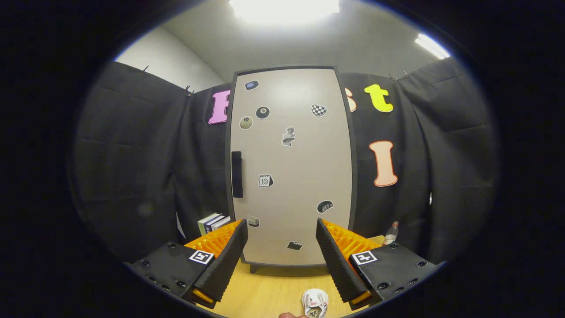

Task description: Open the shoe cabinet door, grab the shoes and put them into the shoe cabinet, then close the shoe cabinet door.

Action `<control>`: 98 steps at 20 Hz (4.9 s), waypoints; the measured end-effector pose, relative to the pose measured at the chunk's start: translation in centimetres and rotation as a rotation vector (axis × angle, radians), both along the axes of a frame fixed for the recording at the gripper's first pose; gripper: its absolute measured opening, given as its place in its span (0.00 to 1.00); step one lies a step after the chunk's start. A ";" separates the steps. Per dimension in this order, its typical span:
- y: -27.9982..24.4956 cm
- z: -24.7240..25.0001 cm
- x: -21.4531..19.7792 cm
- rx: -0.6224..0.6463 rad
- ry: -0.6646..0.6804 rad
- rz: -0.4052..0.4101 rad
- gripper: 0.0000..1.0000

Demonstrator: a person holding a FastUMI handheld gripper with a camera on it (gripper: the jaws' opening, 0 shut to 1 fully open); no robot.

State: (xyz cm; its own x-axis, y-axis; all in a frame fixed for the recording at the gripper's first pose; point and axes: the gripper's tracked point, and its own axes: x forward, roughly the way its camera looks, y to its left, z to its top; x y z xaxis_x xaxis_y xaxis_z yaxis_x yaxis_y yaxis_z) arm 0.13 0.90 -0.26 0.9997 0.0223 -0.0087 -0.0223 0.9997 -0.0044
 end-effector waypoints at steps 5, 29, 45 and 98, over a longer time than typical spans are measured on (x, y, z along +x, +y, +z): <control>0.3 0.2 0.1 -0.024 -0.008 0.003 0.97; 7.5 5.3 9.4 -0.110 -0.037 0.057 0.97; 11.7 6.0 23.2 -0.162 0.014 0.036 0.97; 7.7 4.9 13.1 -0.024 0.097 0.183 0.08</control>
State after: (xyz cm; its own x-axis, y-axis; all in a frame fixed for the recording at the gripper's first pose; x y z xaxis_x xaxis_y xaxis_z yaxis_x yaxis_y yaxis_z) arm 13.20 8.61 4.64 0.9734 0.2024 -0.1076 -0.2055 0.9785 -0.0176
